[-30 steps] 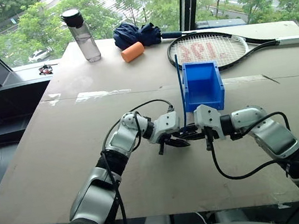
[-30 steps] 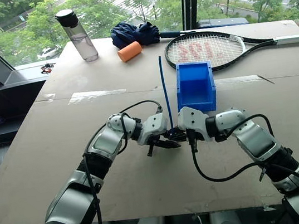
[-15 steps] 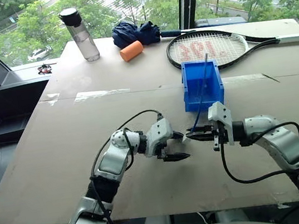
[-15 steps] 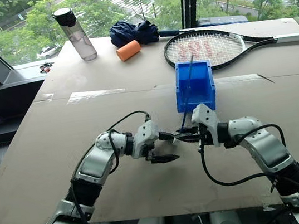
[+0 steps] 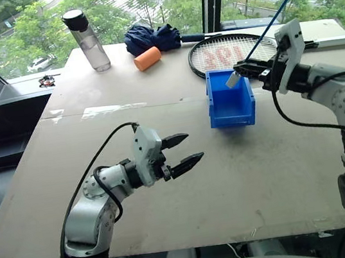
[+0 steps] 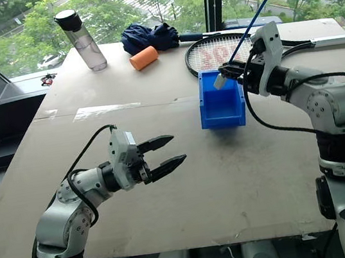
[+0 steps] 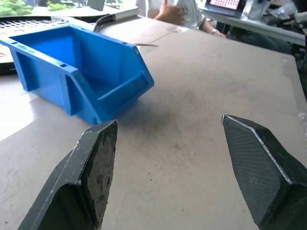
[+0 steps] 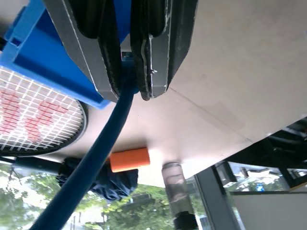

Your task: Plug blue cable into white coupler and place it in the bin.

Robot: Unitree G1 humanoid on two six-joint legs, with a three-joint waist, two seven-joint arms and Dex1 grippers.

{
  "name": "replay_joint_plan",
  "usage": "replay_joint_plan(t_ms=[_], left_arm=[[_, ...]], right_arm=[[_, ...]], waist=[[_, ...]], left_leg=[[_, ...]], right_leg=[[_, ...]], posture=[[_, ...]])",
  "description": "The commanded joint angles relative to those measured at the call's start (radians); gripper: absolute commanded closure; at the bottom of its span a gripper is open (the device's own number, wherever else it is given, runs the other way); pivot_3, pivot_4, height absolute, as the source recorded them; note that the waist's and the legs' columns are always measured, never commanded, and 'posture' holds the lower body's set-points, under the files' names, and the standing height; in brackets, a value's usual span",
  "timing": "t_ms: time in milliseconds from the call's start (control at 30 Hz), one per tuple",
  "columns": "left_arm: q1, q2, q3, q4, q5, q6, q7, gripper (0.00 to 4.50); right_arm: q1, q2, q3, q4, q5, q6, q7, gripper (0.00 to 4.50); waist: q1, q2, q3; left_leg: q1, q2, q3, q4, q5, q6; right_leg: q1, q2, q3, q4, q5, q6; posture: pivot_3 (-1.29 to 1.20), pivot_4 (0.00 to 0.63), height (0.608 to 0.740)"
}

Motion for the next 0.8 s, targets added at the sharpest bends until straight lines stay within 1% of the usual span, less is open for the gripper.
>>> replay_joint_plan(t_ms=[33, 100, 133, 200, 333, 367, 467, 567, 633, 700, 767, 800], left_arm=[[-0.011, -0.026, -0.01, -0.056, -0.029, 0.013, 0.078, 1.0], [-0.01, -0.022, -0.012, -0.051, -0.031, 0.008, 0.089, 0.9], [-0.009, -0.016, -0.011, -0.049, -0.033, 0.005, 0.089, 0.9], [-0.009, -0.008, -0.01, -0.044, -0.038, 0.001, 0.09, 0.9], [-0.002, 0.004, -0.005, -0.049, -0.054, 0.001, 0.098, 0.9], [0.001, 0.011, -0.005, -0.051, -0.058, 0.004, 0.096, 0.9], [0.013, 0.042, 0.013, -0.058, -0.087, 0.023, 0.087, 0.9], [0.029, 0.084, 0.036, -0.058, -0.117, 0.038, 0.07, 0.9], [0.043, 0.11, 0.048, -0.061, -0.139, 0.049, 0.063, 0.9], [0.082, 0.148, 0.07, -0.07, -0.161, 0.061, 0.041, 0.9], [0.154, 0.211, 0.104, -0.076, -0.159, 0.049, -0.003, 0.9], [0.182, 0.233, 0.126, -0.078, -0.167, 0.048, -0.015, 0.9]], right_arm=[[-0.086, 0.029, 0.029, 0.291, -0.078, -0.065, 0.007, 4.5], [-0.124, 0.038, 0.047, 0.391, -0.114, -0.095, 0.022, 3.64], [-0.136, 0.036, 0.05, 0.405, -0.113, -0.093, 0.045, 3.36], [-0.148, 0.023, 0.053, 0.405, -0.124, -0.1, 0.061, 2.35], [-0.112, -0.026, -0.001, 0.296, -0.097, -0.065, 0.062, 0.32], [-0.081, -0.044, -0.037, 0.225, -0.058, -0.026, 0.063, 0.11], [0.042, -0.098, -0.125, -0.002, 0.027, 0.036, 0.079, 0.11], [0.246, -0.168, -0.174, -0.239, 0.041, -0.032, 0.135, 0.11], [0.384, -0.2, -0.212, -0.357, 0.04, -0.106, 0.181, 0.11], [0.579, -0.237, -0.267, -0.459, 0.011, -0.198, 0.244, 0.11], [0.824, -0.25, -0.357, -0.544, -0.059, -0.364, 0.33, 0.11], [0.921, -0.244, -0.398, -0.575, -0.075, -0.436, 0.375, 0.11]], waist=[[-0.005, 0.0, 0.0], [-0.009, 0.0, 0.001], [-0.009, 0.001, 0.001], [-0.01, 0.003, 0.002], [-0.008, 0.003, 0.002], [-0.006, 0.002, 0.002], [-0.003, 0.002, 0.002], [0.003, 0.002, 0.002], [-0.001, 0.002, 0.002], [-0.003, 0.002, 0.002], [-0.006, 0.002, 0.002], [-0.005, 0.002, 0.002]], left_leg=[[0.0, 0.0, 0.001, 0.0, 0.0, 0.0], [-0.001, 0.0, 0.002, -0.001, 0.0, 0.0], [-0.001, 0.0, 0.002, -0.001, 0.0, 0.0], [-0.001, 0.0, 0.004, -0.001, 0.0, 0.0], [-0.001, 0.0, 0.003, -0.001, 0.0, 0.0], [-0.002, 0.0, 0.003, -0.001, 0.0, 0.0], [-0.003, -0.001, 0.002, -0.001, 0.0, 0.0], [-0.003, -0.001, 0.001, -0.001, 0.0, 0.0], [-0.002, 0.0, 0.001, -0.002, 0.0, 0.0], [-0.002, 0.0, 0.002, -0.002, 0.0, 0.0], [-0.001, 0.0, 0.002, -0.002, 0.0, 0.0], [-0.001, 0.0, 0.002, -0.002, 0.0, 0.0]], right_leg=[[0.0, 0.0, 0.0, 0.0, 0.0, 0.0], [-0.001, 0.0, 0.002, -0.001, 0.0, 0.0], [-0.001, 0.0, 0.002, -0.001, 0.0, 0.0], [-0.002, 0.0, 0.003, 0.0, 0.0, 0.0], [-0.002, 0.0, 0.003, 0.0, 0.0, 0.0], [-0.002, 0.0, 0.002, 0.0, 0.0, 0.0], [-0.002, -0.001, 0.002, -0.001, 0.0, 0.0], [-0.002, -0.001, 0.001, -0.002, 0.0, 0.001], [-0.002, -0.001, 0.001, -0.002, 0.0, 0.001], [-0.002, -0.001, 0.002, -0.001, 0.0, 0.001], [-0.002, 0.0, 0.002, -0.001, -0.001, 0.0], [-0.002, 0.0, 0.002, -0.001, -0.002, -0.002]], posture=[[0.0, 0.15, 0.74], [0.0, 0.15, 0.74], [0.0, 0.15, 0.74], [0.0, 0.15, 0.74], [0.0, 0.15, 0.74], [0.0, 0.15, 0.74], [0.0, 0.15, 0.74], [0.0, 0.15, 0.74], [0.0, 0.15, 0.74], [0.0, 0.15, 0.74], [0.0, 0.15, 0.74], [0.0, 0.15, 0.74]])
